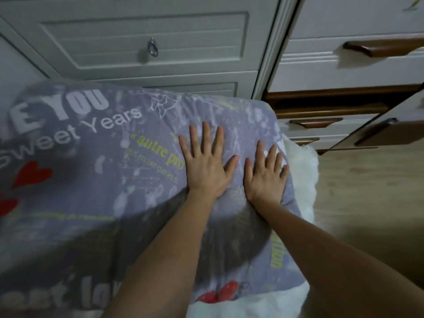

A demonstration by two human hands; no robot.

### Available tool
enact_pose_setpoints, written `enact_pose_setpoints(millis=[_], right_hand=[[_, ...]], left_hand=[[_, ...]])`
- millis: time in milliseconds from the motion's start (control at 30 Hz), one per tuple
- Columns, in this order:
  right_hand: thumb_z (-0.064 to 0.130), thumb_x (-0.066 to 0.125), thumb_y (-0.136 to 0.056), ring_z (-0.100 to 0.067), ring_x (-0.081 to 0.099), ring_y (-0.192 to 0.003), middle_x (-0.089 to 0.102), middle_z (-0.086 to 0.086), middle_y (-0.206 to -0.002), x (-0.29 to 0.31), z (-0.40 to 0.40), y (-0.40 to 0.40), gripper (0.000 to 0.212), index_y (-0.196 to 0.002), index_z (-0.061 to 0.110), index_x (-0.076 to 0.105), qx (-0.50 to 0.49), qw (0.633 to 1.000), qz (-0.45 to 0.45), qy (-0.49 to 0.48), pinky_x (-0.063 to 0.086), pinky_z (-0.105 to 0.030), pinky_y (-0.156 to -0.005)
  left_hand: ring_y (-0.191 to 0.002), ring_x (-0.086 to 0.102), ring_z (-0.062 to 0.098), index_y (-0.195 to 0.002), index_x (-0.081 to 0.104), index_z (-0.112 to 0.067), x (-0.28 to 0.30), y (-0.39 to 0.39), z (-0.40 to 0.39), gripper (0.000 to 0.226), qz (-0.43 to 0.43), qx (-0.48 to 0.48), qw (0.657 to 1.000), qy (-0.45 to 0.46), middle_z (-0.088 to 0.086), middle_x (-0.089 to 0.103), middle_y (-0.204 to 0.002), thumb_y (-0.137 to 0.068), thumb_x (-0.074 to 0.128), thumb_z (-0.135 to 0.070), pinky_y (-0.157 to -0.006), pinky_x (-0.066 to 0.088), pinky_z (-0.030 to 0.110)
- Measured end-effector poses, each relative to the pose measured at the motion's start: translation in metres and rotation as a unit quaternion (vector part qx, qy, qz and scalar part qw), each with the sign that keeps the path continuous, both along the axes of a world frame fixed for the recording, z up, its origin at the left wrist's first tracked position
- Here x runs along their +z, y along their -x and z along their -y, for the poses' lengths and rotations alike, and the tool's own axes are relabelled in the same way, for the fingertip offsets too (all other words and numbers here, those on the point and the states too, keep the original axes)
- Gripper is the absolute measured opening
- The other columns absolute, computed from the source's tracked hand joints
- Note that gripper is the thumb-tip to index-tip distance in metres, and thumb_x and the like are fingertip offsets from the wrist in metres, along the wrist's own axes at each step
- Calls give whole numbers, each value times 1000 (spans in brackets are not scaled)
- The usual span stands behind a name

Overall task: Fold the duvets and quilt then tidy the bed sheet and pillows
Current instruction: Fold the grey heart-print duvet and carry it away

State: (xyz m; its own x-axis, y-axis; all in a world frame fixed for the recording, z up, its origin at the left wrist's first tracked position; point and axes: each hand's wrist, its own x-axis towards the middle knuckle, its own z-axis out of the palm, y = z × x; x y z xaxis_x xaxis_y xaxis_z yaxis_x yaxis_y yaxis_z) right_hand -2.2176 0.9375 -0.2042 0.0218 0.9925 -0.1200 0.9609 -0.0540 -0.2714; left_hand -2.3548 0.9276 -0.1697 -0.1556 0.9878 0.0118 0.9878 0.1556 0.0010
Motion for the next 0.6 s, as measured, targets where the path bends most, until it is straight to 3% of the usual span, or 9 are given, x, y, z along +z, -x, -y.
enact_pose_setpoints(millis=[200, 300, 400, 500, 600], right_hand=[[32, 30, -102, -30, 7, -147, 14, -16, -158, 82, -30, 59, 49, -148, 15, 29, 64, 996, 7, -58, 1, -47, -118], [35, 32, -100, -30, 4, -147, 12, -16, -158, 117, -40, 118, 53, -149, 15, 27, 145, 988, 5, -51, -2, -46, -118], [45, 30, -100, -27, 4, -148, 11, -13, -159, 137, -41, 194, 56, -151, 21, 23, 205, 977, -26, -51, -1, -46, -118], [57, 23, -97, -28, -4, -148, 3, -10, -160, 120, -29, 245, 64, -153, 28, 13, 251, 967, -42, -16, -7, -50, -117], [66, 18, -92, -31, -6, -147, 1, -14, -160, 73, 6, 255, 72, -153, 29, 8, 306, 950, 12, -59, -8, -55, -116]], left_hand=[[-139, 34, 35, -146, 39, -15, 56, 54, 8, 71, 72, -29, 997, 30, 13, 38, -151, -91, 20, -55, -115, 23, 49], [-144, 24, 28, -150, 29, -16, 95, 107, -4, 61, 18, -41, 999, -1, 8, 28, -156, -97, 23, -46, -117, 17, 45], [-147, 12, 28, -153, 20, -20, 124, 182, -12, 58, -24, 52, 998, -23, 4, 19, -160, -100, 30, -41, -119, 4, 48], [-147, -2, 37, -154, 10, -27, 106, 248, 12, 68, -34, 170, 985, 19, -1, 7, -162, -95, 20, -61, -111, -9, 63], [-144, -12, 42, -153, -6, -35, 54, 262, 64, 81, 34, 258, 964, 50, -7, -10, -161, -86, 14, -76, -108, -4, 71]])
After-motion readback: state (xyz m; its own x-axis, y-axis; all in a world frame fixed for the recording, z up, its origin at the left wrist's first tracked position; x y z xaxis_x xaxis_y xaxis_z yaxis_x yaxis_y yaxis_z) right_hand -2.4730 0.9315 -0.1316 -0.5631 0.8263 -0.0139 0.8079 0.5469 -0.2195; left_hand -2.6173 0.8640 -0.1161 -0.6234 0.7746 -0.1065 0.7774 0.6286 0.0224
